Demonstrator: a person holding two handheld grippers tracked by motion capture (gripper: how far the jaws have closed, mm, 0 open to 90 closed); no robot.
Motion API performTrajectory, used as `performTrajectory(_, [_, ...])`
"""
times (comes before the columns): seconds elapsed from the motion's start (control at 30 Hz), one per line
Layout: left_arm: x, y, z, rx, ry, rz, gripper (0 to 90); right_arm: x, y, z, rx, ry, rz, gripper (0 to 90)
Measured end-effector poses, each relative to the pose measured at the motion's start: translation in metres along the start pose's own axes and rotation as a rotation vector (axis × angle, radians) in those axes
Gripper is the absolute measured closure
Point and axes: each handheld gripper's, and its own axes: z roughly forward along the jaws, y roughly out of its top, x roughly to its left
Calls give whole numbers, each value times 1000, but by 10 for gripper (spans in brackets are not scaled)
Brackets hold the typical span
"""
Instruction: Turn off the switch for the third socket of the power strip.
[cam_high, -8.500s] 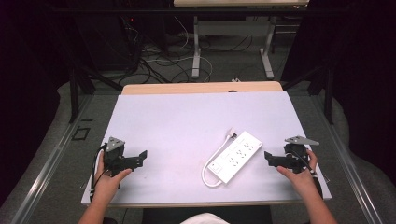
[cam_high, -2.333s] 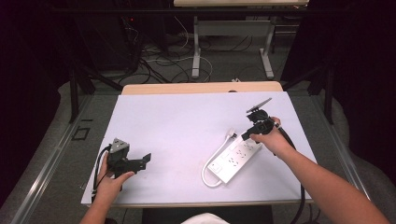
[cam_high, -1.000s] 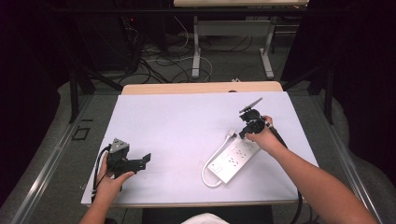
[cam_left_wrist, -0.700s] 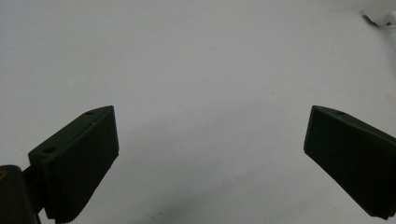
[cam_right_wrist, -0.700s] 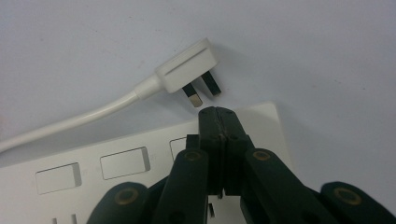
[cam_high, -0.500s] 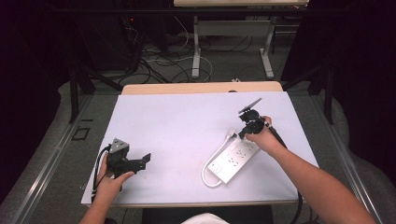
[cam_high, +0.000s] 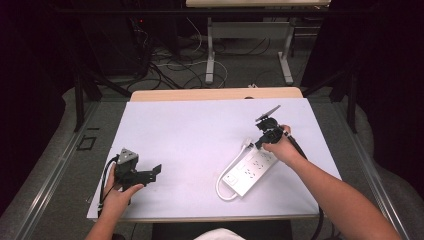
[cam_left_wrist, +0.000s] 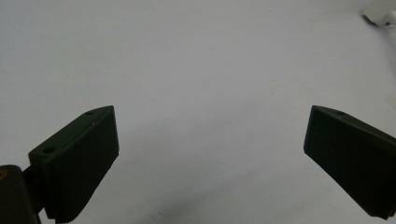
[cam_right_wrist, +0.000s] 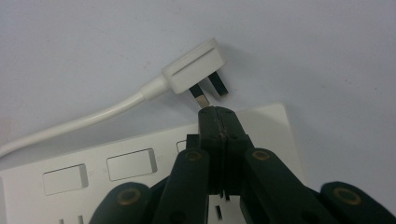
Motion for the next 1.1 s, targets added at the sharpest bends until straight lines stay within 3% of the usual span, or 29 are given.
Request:
performTrajectory(0.17, [0, 0, 0, -2, 0, -1, 30, -1, -1, 1, -13, 13, 24, 900])
performTrajectory(0.23, [-1, 0, 0, 1, 0, -3, 29, -3, -3, 1, -24, -33, 11, 900])
performTrajectory(0.3, [-1, 0, 0, 1, 0, -2, 29, -6, -3, 0, -18, -20, 52, 900])
performTrajectory(0.47, [0, -1, 1, -8, 5, -6, 29, -12, -7, 0, -38, 17, 73, 900])
performTrajectory(0.6, [0, 0, 0, 3, 2, 1, 29, -13, -7, 1, -59, 29, 46, 900])
performTrajectory(0.73, [0, -1, 0, -3, 1, -10, 29, -11, -6, 0, -43, 17, 74, 900])
performTrajectory(1.1, [1, -1, 0, 7, -5, -8, 31, -12, -7, -1, -37, 11, 50, 878])
